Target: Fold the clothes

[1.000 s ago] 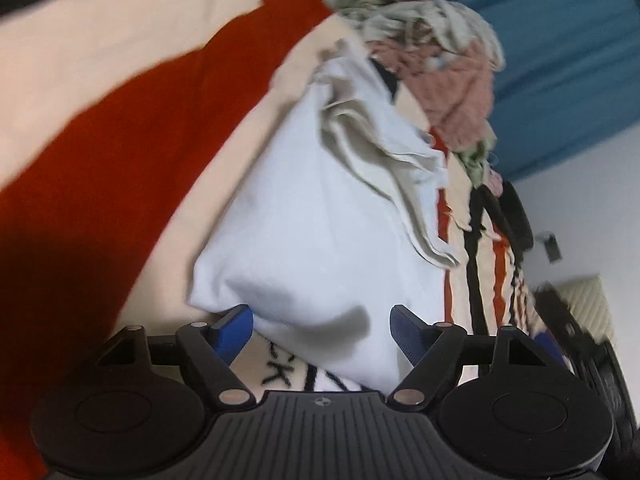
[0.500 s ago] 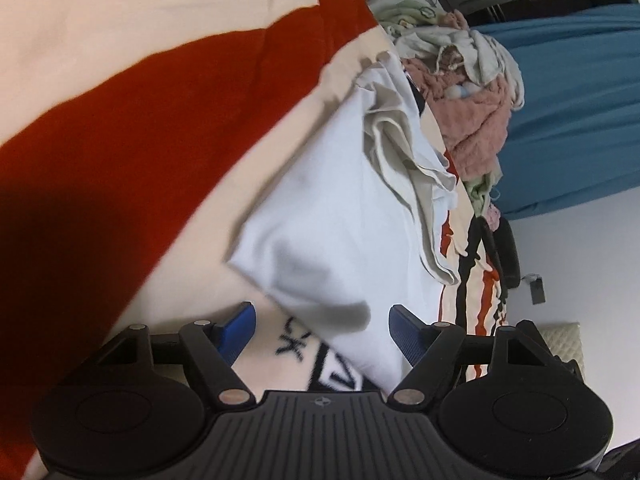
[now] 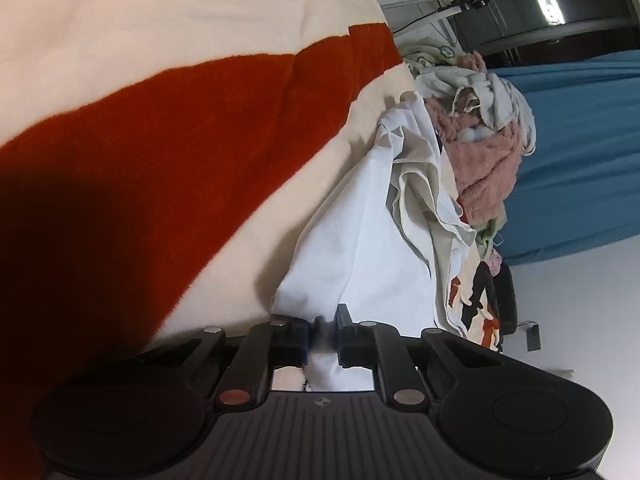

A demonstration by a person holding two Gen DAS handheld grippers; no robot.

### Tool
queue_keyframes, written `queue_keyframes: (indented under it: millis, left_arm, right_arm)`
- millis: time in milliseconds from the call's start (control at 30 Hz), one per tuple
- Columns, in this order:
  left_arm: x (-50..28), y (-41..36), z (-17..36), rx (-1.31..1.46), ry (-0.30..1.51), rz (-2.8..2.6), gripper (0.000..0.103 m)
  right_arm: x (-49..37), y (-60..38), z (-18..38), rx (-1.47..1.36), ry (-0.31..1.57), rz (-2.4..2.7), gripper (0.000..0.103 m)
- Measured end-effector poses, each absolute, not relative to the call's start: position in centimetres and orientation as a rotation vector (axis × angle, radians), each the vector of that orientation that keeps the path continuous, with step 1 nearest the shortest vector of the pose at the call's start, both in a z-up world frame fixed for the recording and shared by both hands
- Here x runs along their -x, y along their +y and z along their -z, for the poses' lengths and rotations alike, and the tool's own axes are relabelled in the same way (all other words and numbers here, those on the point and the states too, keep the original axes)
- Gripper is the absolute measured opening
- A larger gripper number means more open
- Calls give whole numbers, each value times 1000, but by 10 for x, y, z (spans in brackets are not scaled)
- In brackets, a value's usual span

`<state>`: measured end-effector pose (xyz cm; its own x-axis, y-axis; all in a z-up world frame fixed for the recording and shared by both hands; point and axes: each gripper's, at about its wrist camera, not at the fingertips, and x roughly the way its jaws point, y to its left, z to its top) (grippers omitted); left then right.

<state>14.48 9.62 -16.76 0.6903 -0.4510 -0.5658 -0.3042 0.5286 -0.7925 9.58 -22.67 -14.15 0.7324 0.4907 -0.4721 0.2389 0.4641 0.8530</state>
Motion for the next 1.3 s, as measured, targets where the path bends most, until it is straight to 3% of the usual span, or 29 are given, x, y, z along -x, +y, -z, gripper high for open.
queue_keyframes:
  millis: [33,100,167,200,233,300,400,633,1033,1300]
  left_arm:
    - [-144,96,166,1038,828,107,12]
    - [-142,96,162,1033,788,126,11]
    - [-138,97,157,1026,743,151,11]
    - [-137,96,154,1020,726,164,10]
    - [-135,96,152,1007,713,174,10]
    - [-132,94,147,977,687,197,10]
    - [-126,89,136,892,648,219,9]
    - [-73,92,94,843,518,274,8]
    - [97,93,41,876,317,403,8]
    - [65,98,25,937,422,350,8]
  right_arm:
    - [-97,-231,146,-1120,760,-144,72]
    - [-97,-241,152,-1160,723,-83,62]
    - [-94,-247,155,-1176,674,-43,61]
    - [-93,-248,154,-1162,658,-24,54]
    - [-93,-250,154,-1147,643,-3,39]
    - [-92,-253,154,-1129,623,23,19]
    - [-89,-254,152,-1103,577,27,10]
    - [-54,-241,104,-970,393,-93,8]
    - [107,-228,46,-884,169,-120,8]
    - [75,-226,29,-894,186,-93,8]
